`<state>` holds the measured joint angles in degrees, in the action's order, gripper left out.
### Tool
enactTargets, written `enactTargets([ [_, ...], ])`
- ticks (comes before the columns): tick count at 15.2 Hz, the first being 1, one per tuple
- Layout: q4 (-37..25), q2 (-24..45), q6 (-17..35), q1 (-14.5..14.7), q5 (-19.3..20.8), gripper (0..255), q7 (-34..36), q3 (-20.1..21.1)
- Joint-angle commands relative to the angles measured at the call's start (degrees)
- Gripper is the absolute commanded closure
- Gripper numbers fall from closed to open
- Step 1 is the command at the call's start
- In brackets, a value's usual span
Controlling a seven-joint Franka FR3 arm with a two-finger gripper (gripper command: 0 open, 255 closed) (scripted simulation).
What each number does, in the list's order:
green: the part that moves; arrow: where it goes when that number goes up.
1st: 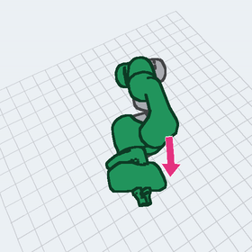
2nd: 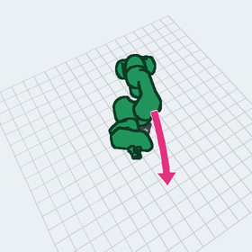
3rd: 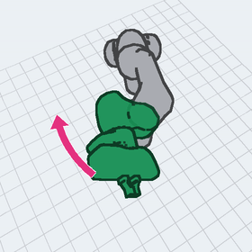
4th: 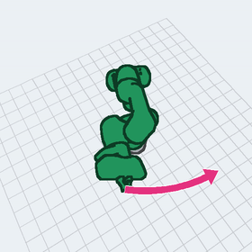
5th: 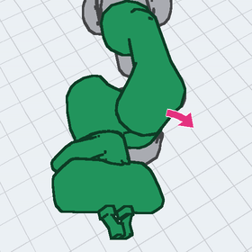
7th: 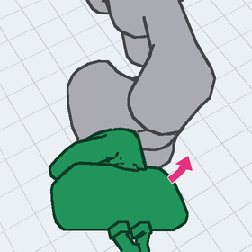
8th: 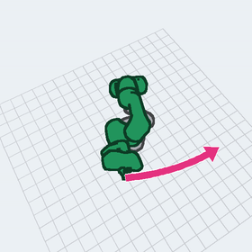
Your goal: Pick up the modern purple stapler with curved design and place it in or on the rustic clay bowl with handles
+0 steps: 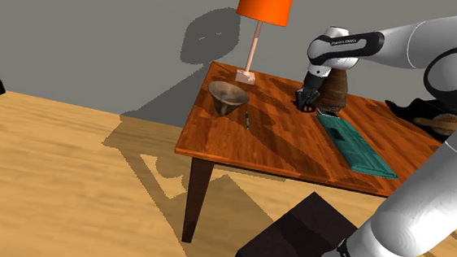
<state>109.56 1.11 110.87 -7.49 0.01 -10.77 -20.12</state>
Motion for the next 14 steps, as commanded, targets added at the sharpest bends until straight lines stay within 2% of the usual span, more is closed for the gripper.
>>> enactTargets([
  [1,-1.23,-0.37,-1.59,-0.02,0.14,255,0.0,-0.02],
  [14,-10.76,-0.81,-11.54,0.02,0.29,255,0.06,0.0],
])
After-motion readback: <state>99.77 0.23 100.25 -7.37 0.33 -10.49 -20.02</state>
